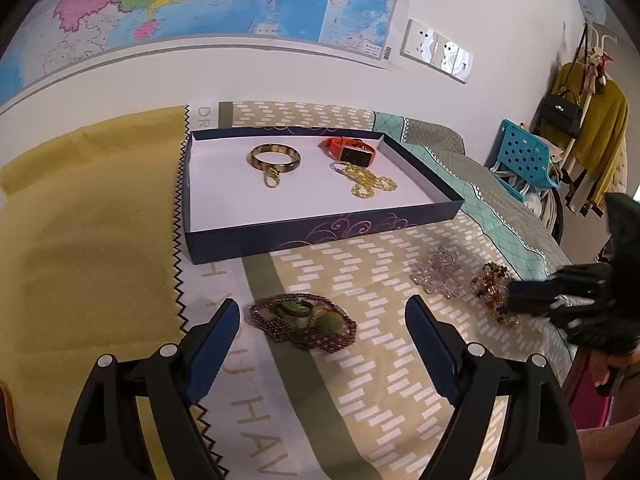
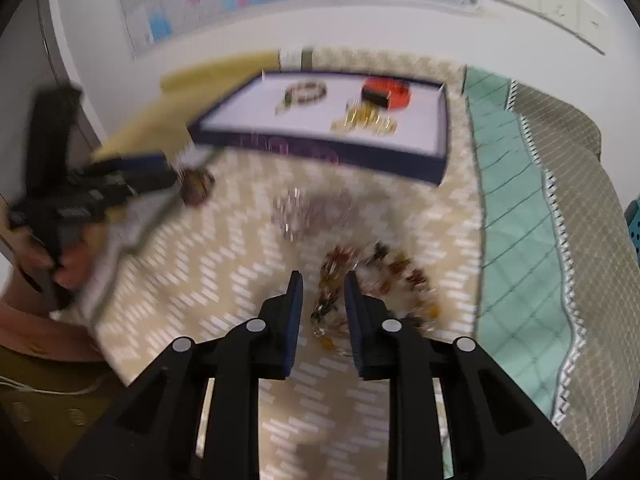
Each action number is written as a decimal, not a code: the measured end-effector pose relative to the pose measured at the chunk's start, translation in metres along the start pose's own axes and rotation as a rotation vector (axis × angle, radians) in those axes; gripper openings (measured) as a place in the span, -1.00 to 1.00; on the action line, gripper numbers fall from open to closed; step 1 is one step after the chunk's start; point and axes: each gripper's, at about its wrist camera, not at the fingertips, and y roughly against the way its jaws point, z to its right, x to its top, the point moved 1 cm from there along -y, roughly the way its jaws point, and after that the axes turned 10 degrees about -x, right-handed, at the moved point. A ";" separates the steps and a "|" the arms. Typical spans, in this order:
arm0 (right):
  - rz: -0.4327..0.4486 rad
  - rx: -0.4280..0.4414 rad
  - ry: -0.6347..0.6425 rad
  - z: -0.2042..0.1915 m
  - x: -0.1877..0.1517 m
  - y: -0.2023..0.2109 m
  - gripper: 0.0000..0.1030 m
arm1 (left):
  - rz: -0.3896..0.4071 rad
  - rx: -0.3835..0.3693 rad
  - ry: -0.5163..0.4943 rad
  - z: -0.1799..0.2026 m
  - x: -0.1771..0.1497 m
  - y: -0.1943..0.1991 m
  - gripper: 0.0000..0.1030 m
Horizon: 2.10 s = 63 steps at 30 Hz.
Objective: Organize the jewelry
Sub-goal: 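Grasp an amber bead bracelet from the pile with the right tool and lift, then grasp the maroon beaded bracelet with the left tool while the right tool holds the amber beads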
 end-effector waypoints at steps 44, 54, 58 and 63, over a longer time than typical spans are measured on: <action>0.198 0.220 -0.174 0.027 0.035 0.049 -0.80 | -0.175 -0.044 -0.122 0.004 0.003 -0.033 -0.73; 0.233 0.242 -0.171 0.027 0.047 0.055 -0.80 | -0.104 -0.083 -0.077 0.000 0.014 -0.012 -0.73; 0.244 0.247 -0.172 0.027 0.054 0.056 -0.80 | -0.068 -0.093 -0.069 0.000 0.023 -0.001 -0.73; 0.256 0.247 -0.168 0.029 0.064 0.056 -0.80 | -0.036 -0.081 -0.066 -0.001 0.034 0.006 -0.73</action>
